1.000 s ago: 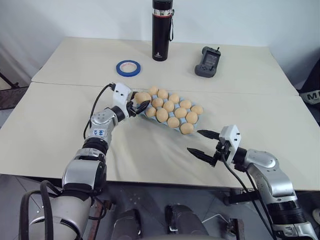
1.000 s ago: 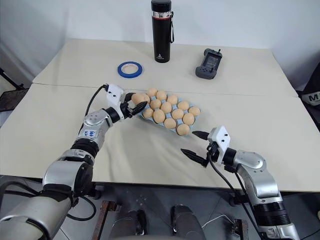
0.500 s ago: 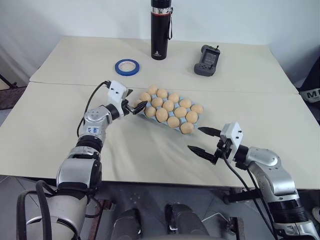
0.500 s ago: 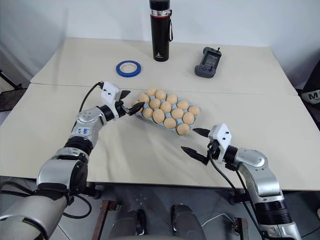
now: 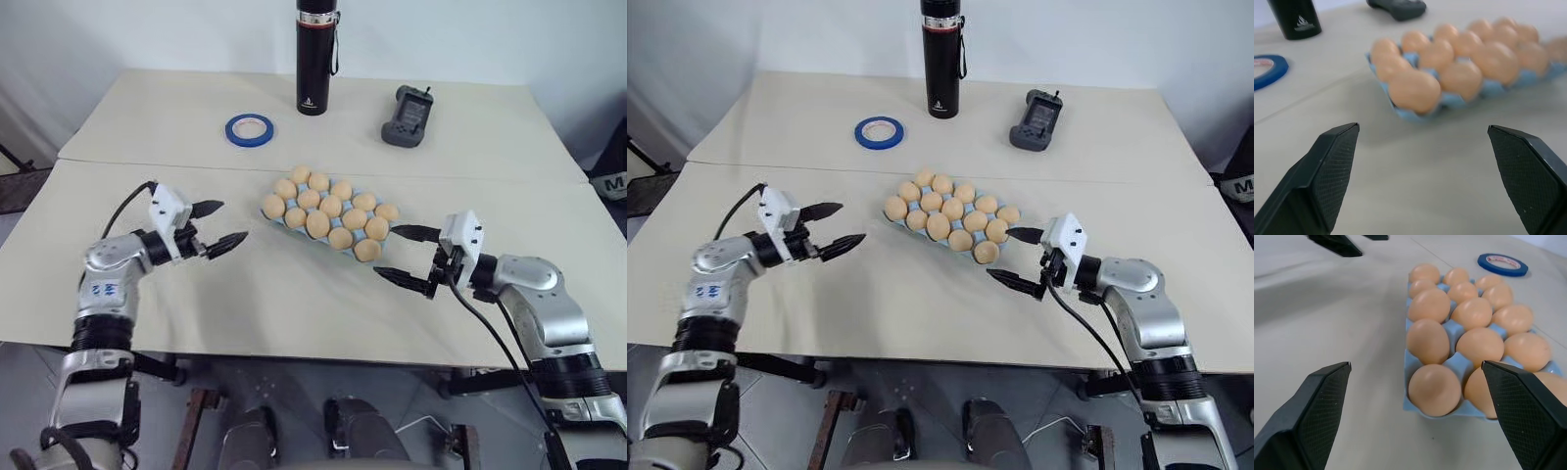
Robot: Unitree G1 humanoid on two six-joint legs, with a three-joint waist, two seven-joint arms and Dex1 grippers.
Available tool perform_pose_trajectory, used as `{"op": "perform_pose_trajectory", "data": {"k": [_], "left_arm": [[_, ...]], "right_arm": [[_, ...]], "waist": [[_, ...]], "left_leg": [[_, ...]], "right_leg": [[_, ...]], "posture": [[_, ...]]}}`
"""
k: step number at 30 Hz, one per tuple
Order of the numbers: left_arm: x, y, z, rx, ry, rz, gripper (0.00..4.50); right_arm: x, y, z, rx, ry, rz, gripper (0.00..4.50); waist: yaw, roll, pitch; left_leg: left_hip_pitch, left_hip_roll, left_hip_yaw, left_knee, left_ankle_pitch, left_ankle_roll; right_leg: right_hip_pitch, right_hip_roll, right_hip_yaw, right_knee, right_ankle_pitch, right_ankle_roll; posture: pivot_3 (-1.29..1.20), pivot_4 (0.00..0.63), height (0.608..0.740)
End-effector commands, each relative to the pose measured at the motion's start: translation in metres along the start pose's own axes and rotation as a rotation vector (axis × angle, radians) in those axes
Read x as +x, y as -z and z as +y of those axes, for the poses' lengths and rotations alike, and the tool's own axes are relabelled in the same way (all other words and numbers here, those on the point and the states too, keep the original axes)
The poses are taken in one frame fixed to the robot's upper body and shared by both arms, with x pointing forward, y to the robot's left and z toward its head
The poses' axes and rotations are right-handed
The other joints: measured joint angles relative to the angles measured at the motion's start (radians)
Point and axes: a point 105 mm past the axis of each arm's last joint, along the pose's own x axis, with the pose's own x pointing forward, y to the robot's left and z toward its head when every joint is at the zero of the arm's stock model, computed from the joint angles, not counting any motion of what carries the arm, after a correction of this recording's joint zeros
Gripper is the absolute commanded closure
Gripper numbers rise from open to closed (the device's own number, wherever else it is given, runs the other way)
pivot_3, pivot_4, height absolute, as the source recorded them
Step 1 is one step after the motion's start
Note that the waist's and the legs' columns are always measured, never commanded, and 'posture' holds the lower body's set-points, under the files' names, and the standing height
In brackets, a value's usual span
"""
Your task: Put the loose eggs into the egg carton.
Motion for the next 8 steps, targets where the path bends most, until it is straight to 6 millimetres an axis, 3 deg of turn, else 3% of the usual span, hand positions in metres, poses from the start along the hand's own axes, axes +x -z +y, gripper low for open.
{"op": "perform_pose_trajectory", "data": {"k": [1, 8], "left_arm": [[-0.014, -0.015, 0.001, 0.049, 0.002, -0.04, 0.01], [-0.024, -0.018, -0.01, 0.025, 0.047, -0.052, 0.01]], "right_arm": [[0.002, -0.007, -0.006, -0.047, -0.019, -0.011, 0.0], [0.003, -0.007, -0.01, -0.059, -0.031, -0.003, 0.0]], "waist": [[0.001, 0.001, 0.0], [0.004, 0.001, 0.001]], "left_leg": [[0.0, 0.0, 0.0, 0.0, 0.0, 0.0], [-0.001, 0.0, -0.001, 0.0, -0.001, 0.0]], "right_leg": [[0.0, 0.0, 0.0, 0.0, 0.0, 0.0], [0.0, -0.001, 0.0, 0.0, -0.001, -0.001]], "posture": [[0.0, 0.15, 0.74], [0.0, 0.15, 0.74]]}}
